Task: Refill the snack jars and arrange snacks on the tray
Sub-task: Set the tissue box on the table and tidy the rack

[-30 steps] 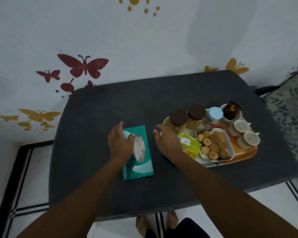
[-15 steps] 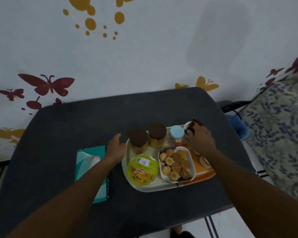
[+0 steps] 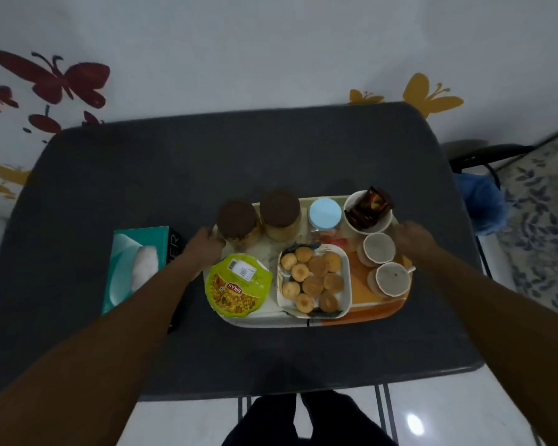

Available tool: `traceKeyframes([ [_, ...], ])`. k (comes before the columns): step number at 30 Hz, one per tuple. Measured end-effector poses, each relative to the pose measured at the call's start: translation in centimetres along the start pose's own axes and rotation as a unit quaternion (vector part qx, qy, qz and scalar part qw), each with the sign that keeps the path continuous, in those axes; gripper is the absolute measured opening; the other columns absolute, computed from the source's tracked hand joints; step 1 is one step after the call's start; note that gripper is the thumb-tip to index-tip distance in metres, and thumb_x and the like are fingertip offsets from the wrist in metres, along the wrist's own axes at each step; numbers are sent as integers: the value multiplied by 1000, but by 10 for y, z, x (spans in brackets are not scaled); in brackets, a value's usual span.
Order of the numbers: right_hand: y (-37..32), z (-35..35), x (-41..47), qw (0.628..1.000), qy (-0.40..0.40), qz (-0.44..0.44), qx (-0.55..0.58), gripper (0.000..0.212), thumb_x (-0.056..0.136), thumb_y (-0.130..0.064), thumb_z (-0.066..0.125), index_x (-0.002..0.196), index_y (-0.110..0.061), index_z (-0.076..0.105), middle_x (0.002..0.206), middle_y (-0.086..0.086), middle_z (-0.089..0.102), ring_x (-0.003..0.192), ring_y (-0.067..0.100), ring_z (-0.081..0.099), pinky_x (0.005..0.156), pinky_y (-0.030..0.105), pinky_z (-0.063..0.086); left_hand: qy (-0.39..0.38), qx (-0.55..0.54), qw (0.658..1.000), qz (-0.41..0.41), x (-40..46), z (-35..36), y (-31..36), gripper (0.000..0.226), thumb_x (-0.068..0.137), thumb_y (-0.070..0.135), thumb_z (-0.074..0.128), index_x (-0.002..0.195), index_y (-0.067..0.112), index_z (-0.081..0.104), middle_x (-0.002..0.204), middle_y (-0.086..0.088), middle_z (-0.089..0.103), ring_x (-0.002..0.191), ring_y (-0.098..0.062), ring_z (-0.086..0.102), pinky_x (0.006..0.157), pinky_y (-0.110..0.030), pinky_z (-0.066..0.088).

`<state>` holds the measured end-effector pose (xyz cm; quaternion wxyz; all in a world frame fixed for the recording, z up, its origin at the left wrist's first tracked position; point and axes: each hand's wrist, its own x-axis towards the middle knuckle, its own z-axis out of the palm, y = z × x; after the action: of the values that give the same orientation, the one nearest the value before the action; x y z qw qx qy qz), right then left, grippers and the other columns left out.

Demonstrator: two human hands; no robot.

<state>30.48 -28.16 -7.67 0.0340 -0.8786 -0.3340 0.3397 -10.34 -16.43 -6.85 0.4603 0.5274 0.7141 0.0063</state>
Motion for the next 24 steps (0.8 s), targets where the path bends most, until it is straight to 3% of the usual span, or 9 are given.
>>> traceKeyframes([
  [3,2,3,3,1000,-6,-15,-5,38,106,-18,36,121,10,58,121,32,60,115,45,58,93,46,47,-11,2,1000,-9,2,0,4,48,101,12,53,148,3,45,141,-20,55,123,-36,56,104,-46,49],
  [7,-6,-3,-7,997,-8,-39,-70,35,107,-13,37,127,6,59,131,24,60,122,38,58,98,41,48,-6,-11,999,-31,-7,-2,2,47,103,10,47,150,5,42,144,-22,52,127,-38,53,104,-45,49],
  [12,-8,5,-27,997,-6,31,67,38,108,-17,35,126,9,56,126,29,59,118,43,57,97,45,46,8,-49,997,-59,-15,-1,-10,39,101,6,43,137,-5,53,132,-28,59,119,-41,57,94,-43,49],
  [14,-13,3,-39,992,33,36,119,37,105,-19,40,121,9,56,123,32,59,115,47,55,95,48,46,72,-92,991,-59,-19,-3,-5,38,100,4,45,132,-12,55,132,-34,57,122,-45,56,95,-43,48],
  [16,-27,0,-52,981,169,-24,95,30,99,-18,48,119,2,57,122,26,57,112,43,54,94,49,46,206,-119,971,-20,-28,-6,9,40,101,8,47,138,-3,55,141,-28,54,129,-42,52,101,-39,42],
  [18,-48,-3,-67,947,279,-150,57,19,94,-16,55,110,-7,60,112,17,59,101,31,55,85,46,50,319,-42,943,82,-45,-3,26,44,103,25,49,144,10,53,150,-21,47,137,-39,43,110,-45,34],
  [19,-63,-3,-75,933,283,-216,41,16,93,-17,58,107,-10,61,109,12,61,96,24,55,80,40,50,340,20,930,141,-52,2,34,48,103,37,48,145,15,51,155,-19,42,142,-39,37,113,-50,30],
  [21,-91,3,-87,921,228,-316,3,21,95,-22,62,115,-14,60,115,8,60,101,20,56,82,34,52,303,137,915,226,-61,17,50,61,101,60,38,151,25,43,164,-17,27,150,-39,23,116,-59,23],
  [24,-123,17,-97,921,94,-359,-118,47,97,-34,59,139,-16,48,135,9,50,122,28,50,94,45,52,200,290,901,252,-61,44,65,79,94,80,15,159,36,24,171,-12,8,156,-39,7,118,-67,11],
])
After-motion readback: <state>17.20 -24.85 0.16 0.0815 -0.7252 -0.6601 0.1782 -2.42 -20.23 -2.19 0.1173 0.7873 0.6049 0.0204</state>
